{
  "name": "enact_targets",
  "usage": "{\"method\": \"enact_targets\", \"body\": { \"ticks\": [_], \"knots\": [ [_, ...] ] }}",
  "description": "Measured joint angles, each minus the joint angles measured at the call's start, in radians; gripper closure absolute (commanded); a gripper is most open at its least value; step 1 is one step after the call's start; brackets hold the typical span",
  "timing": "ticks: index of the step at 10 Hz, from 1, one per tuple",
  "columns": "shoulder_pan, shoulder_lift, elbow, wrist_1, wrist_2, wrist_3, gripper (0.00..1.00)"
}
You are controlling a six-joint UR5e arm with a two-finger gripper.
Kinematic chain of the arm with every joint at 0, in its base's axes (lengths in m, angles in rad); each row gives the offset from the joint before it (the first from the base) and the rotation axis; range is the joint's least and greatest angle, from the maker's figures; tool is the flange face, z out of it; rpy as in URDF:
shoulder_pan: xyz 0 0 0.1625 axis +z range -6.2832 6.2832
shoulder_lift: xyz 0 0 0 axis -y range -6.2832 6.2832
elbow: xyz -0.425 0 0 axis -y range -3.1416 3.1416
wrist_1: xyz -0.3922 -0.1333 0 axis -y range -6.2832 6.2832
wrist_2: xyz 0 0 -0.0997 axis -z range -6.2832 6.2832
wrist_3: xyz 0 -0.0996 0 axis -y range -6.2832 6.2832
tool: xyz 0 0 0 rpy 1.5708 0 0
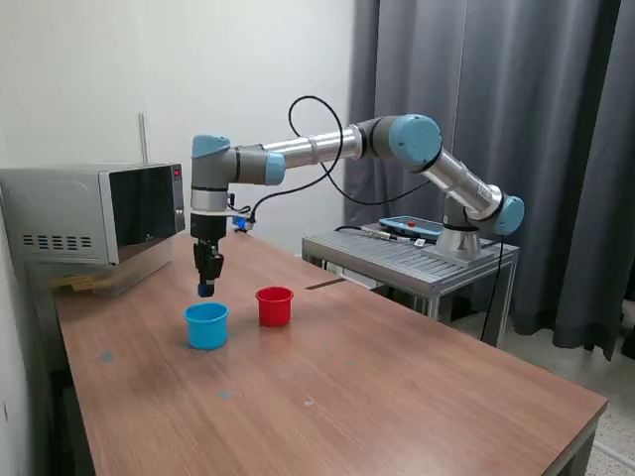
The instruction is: Place red objects in the red bin, and blue objects in the blue bin.
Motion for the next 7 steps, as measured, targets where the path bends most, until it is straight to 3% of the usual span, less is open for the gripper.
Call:
{"method": "enact_targets", "body": {
  "ticks": [7],
  "knots": [
    [0.017, 0.022, 0.023, -0.026, -0.004, 0.000, 1.00]
  ]
}}
